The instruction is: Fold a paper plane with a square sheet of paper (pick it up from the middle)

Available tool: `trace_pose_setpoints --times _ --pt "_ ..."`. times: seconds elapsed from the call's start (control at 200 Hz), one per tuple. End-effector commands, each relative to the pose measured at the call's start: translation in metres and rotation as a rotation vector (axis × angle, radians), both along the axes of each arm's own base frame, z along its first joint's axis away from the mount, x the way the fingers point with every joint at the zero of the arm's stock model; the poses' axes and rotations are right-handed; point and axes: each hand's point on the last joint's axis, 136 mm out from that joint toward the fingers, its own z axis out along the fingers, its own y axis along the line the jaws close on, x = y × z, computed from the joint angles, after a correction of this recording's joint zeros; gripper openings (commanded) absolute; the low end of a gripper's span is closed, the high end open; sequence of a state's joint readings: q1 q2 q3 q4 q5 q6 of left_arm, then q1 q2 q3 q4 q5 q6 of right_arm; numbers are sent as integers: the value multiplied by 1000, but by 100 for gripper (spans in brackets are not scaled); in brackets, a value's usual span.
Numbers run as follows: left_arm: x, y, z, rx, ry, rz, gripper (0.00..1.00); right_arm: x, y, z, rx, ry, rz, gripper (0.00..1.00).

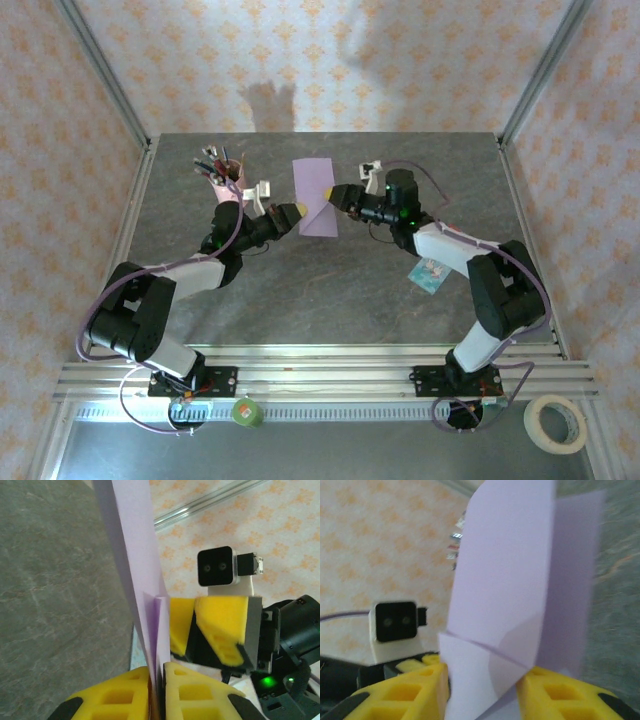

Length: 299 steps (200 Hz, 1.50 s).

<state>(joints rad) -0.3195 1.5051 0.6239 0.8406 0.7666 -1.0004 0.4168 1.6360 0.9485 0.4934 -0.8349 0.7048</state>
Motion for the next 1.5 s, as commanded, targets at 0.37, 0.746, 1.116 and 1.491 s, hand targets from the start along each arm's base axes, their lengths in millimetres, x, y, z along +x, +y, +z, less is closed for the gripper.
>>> trace_pose_setpoints --times 0.37,0.746,1.116,1.491 --pt "3 75 -6 666 97 241 4 37 -108 -8 -250 -29 -550 68" --pt "1 120 0 1329 183 460 1 34 -139 -10 -340 -39 -667 70" --pt "20 75 -46 1577 180 387 2 31 -166 -23 -393 31 -751 67" --pt "20 -39 -127 1083 269 46 16 29 -171 -24 -384 55 -768 66"
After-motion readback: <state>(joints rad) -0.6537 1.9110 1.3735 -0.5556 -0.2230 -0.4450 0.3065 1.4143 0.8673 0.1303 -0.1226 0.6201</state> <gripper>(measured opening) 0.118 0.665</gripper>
